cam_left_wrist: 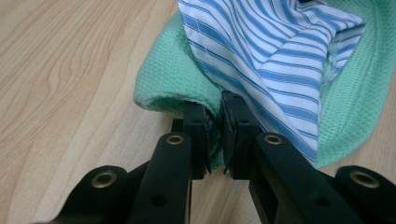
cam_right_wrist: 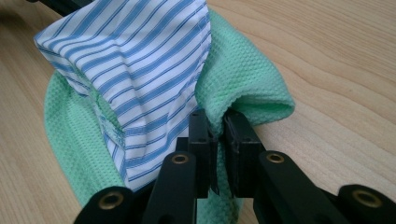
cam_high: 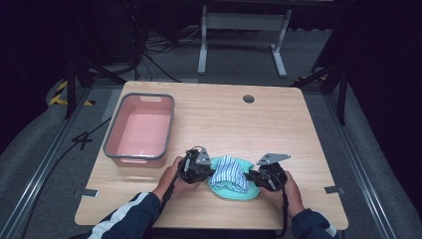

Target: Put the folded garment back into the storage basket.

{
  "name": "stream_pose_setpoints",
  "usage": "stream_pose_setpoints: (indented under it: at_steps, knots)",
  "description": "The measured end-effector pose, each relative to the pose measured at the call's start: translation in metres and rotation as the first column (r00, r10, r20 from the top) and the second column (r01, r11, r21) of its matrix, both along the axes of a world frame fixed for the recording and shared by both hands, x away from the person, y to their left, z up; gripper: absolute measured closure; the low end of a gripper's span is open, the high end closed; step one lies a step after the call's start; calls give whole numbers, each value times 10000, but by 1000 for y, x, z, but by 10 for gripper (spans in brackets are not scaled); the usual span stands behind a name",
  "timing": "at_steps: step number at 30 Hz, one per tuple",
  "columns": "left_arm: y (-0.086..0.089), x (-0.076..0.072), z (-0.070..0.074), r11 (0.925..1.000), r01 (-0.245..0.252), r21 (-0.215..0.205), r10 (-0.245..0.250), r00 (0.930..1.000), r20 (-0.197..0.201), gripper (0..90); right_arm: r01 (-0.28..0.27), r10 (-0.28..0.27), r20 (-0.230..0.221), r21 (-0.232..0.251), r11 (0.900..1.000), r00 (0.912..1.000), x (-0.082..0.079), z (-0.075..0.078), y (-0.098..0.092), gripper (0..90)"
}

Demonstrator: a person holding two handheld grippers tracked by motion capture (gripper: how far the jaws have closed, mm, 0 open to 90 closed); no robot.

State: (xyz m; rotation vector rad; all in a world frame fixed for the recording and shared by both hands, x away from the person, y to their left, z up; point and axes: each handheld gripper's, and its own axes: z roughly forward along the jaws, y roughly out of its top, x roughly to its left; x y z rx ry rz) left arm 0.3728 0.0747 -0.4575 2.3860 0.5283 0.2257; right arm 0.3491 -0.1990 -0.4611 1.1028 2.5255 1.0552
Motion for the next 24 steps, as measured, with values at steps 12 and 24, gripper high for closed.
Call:
stream_pose_setpoints:
  at_steps: [12, 24]
  knots:
    - [5, 0, 14, 9995, -47, -300, 57, 9995, 316, 815, -78, 74, 255, 174, 9998, 9996, -1, 10, 2, 817]
    - [14, 2, 32, 9983, -164, -552, 198, 9979, 610, 816, -47, 19, 653, 426, 9991, 9979, 1, 28, 8, 817]
